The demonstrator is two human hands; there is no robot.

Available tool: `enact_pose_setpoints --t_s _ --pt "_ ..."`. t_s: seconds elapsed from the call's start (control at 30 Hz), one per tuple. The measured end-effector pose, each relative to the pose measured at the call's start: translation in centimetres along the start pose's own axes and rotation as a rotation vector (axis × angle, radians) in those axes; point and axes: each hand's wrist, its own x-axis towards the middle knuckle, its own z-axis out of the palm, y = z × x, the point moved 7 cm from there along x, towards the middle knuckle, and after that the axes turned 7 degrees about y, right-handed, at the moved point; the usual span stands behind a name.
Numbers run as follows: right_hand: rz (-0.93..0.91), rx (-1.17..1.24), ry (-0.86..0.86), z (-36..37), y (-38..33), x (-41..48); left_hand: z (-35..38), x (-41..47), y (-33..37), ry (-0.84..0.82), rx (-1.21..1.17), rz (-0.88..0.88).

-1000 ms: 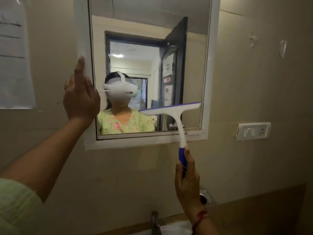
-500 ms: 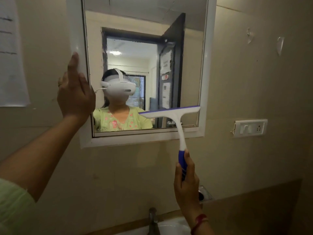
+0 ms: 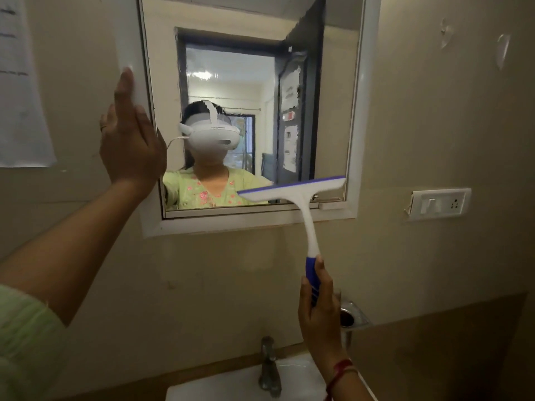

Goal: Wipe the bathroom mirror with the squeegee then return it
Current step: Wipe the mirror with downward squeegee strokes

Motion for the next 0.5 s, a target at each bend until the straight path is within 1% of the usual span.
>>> enact_pose_setpoints --t_s 0.1,0.27,0.5 --pt "0.033 0.005 -0.003 -0.1 -0.2 -0.3 0.1 0.1 -0.1 0.002 0.002 -0.002" --pt "0.057 0.097 0.036 0.3 -1.3 1.6 0.0 -0.1 0.1 0.003 -0.005 0.009" --pt "0.096 0.039 0.004 -0.2 0.3 -1.9 0.2 -0.2 -0.1 0.011 0.007 0.01"
